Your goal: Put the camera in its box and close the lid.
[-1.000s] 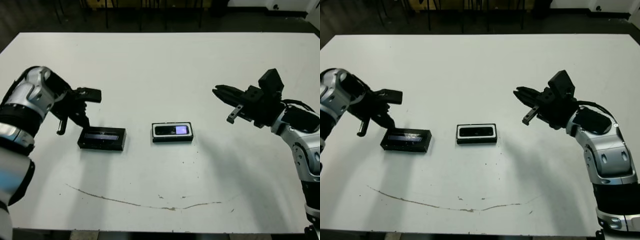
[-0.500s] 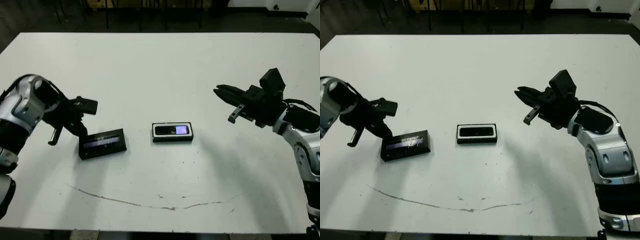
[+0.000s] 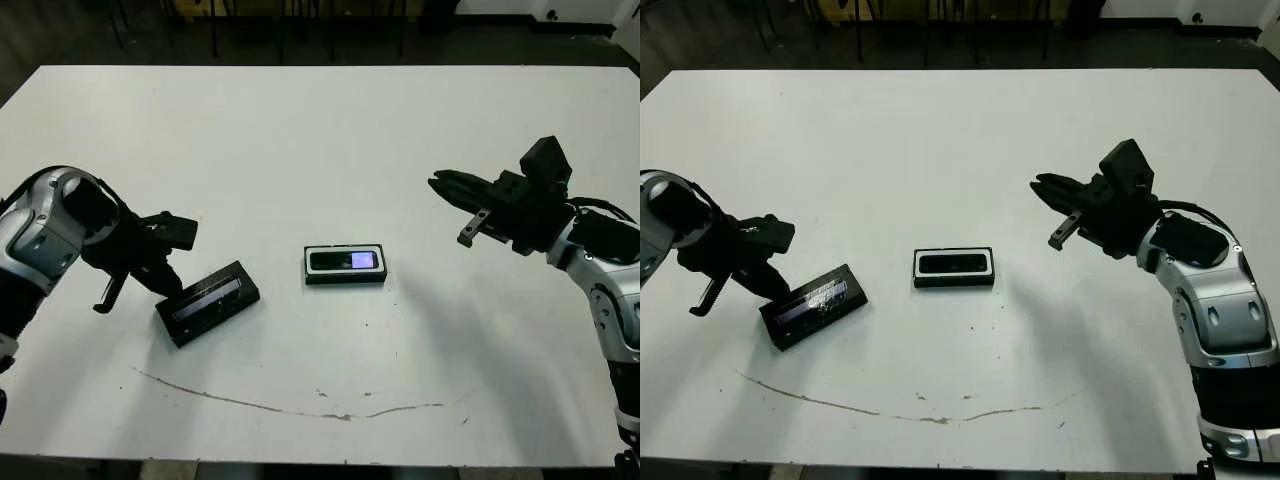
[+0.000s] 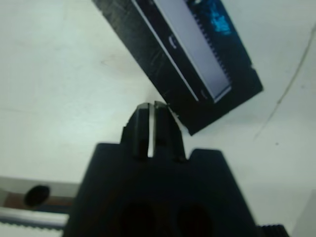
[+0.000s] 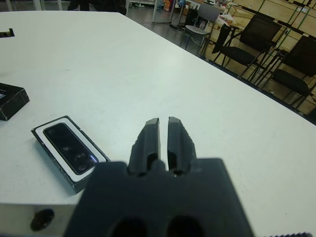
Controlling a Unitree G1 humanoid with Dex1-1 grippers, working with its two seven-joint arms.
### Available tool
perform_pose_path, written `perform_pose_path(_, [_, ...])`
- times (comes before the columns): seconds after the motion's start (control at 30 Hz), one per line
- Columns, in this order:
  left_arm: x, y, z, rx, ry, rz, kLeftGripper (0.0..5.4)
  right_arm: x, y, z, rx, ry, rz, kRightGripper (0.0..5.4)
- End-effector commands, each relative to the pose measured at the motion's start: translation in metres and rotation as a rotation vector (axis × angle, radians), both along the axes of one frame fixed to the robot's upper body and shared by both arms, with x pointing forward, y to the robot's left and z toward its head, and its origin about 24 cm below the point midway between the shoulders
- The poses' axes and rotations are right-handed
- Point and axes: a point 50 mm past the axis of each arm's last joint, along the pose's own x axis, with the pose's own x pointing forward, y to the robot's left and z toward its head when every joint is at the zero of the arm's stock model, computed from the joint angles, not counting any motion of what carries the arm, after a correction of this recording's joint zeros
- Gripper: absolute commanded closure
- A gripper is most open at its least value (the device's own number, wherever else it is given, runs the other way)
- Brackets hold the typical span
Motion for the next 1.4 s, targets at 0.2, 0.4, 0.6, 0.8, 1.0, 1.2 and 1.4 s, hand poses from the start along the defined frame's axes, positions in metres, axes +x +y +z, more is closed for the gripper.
perform_pose_path(0.2, [-0.016,0.006,-0.024,0.021,0.105,-0.009,5.40,0.000,-0.003,-0.004,-0.014,0.029,-0.002,5.39])
perform_pose_path(0.4, [-0.015,0.019,-0.024,0.023,0.081,0.053,5.40,0.000,-0.001,-0.005,-0.012,0.027,0.020,5.39])
perform_pose_path(0.6, [-0.009,0.054,-0.008,-0.076,-0.145,0.300,5.40,-0.002,0.000,-0.005,-0.005,0.035,0.023,5.39])
perform_pose_path(0.8, [-0.027,0.069,0.025,-0.192,-0.509,0.513,5.40,-0.003,-0.001,-0.005,0.000,0.030,0.034,5.39])
perform_pose_path(1.0, [-0.047,0.065,0.037,-0.437,-0.697,0.641,5.40,-0.005,0.001,-0.004,0.005,0.027,0.048,5.39])
perform_pose_path(1.2, [-0.066,0.035,0.043,-0.798,-0.921,0.798,5.40,-0.005,0.000,-0.005,0.014,0.026,0.046,5.39])
perform_pose_path(1.4, [-0.086,0.000,0.046,-0.864,-0.935,0.815,4.61,-0.004,-0.001,-0.005,0.012,0.032,0.036,5.40])
